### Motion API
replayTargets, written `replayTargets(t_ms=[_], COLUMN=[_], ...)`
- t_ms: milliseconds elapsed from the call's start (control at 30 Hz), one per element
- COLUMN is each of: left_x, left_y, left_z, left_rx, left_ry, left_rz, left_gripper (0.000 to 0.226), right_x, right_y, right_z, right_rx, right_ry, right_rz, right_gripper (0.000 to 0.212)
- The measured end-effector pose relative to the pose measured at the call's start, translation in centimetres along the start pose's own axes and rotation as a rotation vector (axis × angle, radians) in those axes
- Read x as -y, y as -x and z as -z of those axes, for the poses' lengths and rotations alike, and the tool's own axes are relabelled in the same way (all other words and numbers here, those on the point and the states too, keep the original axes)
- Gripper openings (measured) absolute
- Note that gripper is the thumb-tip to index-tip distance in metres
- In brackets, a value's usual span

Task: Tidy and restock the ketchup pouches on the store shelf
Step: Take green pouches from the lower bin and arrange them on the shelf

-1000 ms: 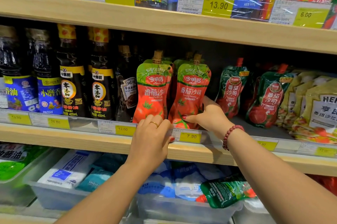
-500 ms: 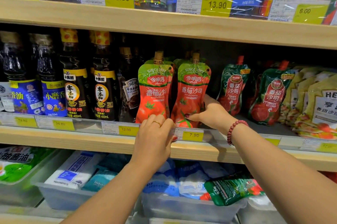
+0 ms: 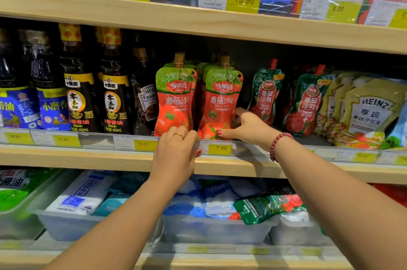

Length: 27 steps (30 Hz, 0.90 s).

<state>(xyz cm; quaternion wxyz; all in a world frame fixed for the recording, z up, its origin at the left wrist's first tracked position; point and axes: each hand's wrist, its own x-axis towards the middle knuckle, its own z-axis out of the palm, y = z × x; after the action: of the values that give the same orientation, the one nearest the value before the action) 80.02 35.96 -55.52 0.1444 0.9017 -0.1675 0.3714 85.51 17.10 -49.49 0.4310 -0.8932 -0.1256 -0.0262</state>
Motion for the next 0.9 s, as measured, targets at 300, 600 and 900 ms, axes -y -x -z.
replayTargets(t_ms=[300,600,900], left_x=[-0.9,-7.7,-8.5], left_y=[-0.2,-1.7,-1.4], left_z=[0.6,-2.9,-5.2], left_rx=[0.013,-0.009,-0.050], left_ry=[0.024,0.226,0.275], left_rz=[-0.083,-0.144,0.007], left_gripper=[0.024,0.021,0.018], right_x=[-2.8,-13.9,-18.4], right_y=[9.9,15.2,13.5], right_z=[1.2,-2.7,-2.2], right_rx=[-0.303,-0.226,-0.082], right_ry=[0.112,0.241,0.505], right_rz=[0.403,0.268,0.137], right_gripper=[0.028,0.031,0.056])
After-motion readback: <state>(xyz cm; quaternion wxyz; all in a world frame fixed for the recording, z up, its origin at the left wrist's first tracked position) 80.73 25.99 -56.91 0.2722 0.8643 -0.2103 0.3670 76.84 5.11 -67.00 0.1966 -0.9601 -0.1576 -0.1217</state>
